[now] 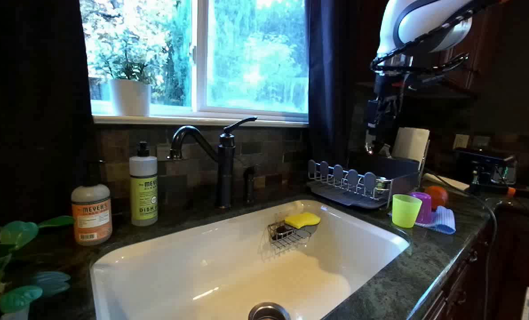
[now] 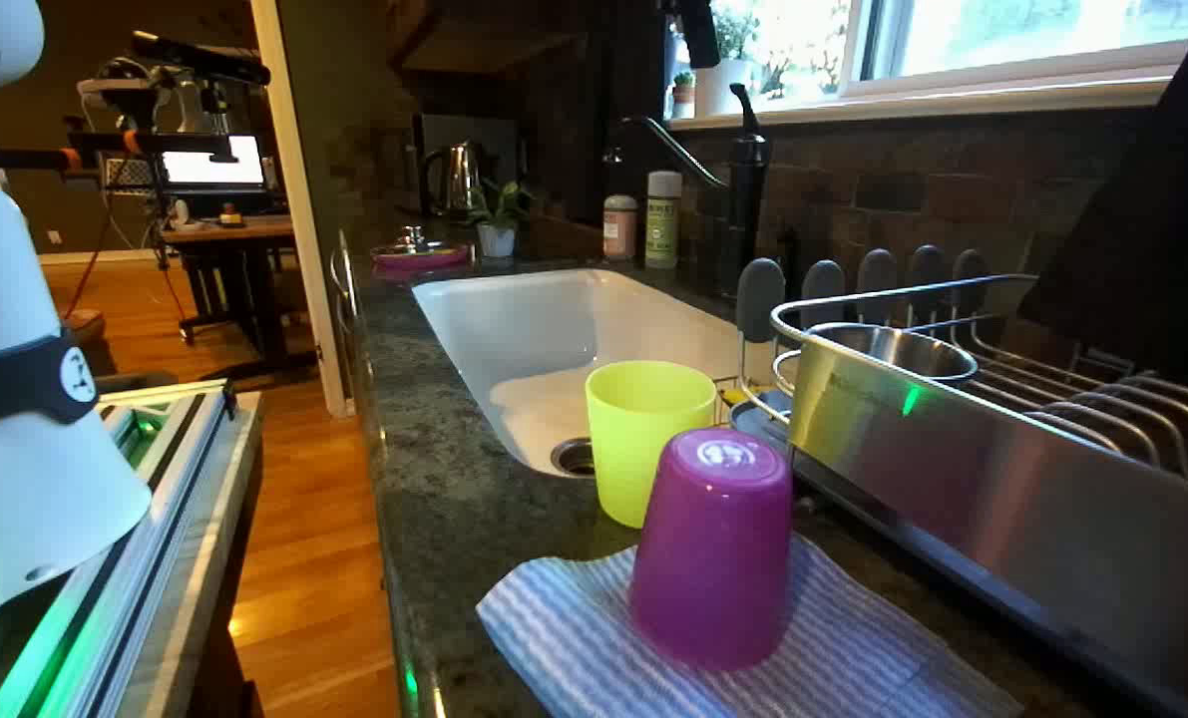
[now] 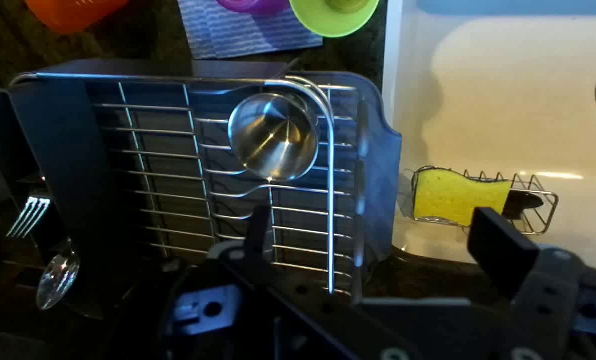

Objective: Move the clear lid to the sink

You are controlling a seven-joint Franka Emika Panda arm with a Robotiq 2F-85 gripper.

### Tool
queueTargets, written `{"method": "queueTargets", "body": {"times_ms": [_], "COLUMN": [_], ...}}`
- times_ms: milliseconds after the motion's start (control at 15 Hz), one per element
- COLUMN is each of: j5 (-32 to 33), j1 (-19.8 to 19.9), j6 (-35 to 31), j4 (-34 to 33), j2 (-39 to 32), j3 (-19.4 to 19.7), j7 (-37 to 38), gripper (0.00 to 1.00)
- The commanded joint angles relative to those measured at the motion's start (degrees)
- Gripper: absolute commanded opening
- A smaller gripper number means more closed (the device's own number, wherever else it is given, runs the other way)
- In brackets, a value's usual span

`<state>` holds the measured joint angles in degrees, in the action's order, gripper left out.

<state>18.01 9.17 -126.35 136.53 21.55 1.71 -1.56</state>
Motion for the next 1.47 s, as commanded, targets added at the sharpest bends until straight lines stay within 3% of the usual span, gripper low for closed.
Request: {"method": "queueTargets", "body": {"times_ms": [0,333,467,933,1000,1133,1400], "j5": [0.3,0.3,-1.7,-20.5,-16.2,-16.8,-16.7], "j1": [-0.8,-0.8,-4.0,-21.5,-17.9,-19.3,-17.7], "j6": [0.3,0.3,-2.8,-8.4,-6.0,-6.2,-6.2], "j4": [-0.1,-0.1,2.0,6.5,5.2,5.2,5.0], "j2": [0.0,0.0,0.1,-2.0,-1.2,-1.5,-1.5], "j3": [0.7,0.7,-1.6,-9.6,-8.7,-9.9,-8.6], "j7": [0.2,0.2,0.9,-2.1,-0.5,0.5,-0.4], "gripper": [1.0,1.0,1.0,1.0,1.0,1.0,1.0]}}
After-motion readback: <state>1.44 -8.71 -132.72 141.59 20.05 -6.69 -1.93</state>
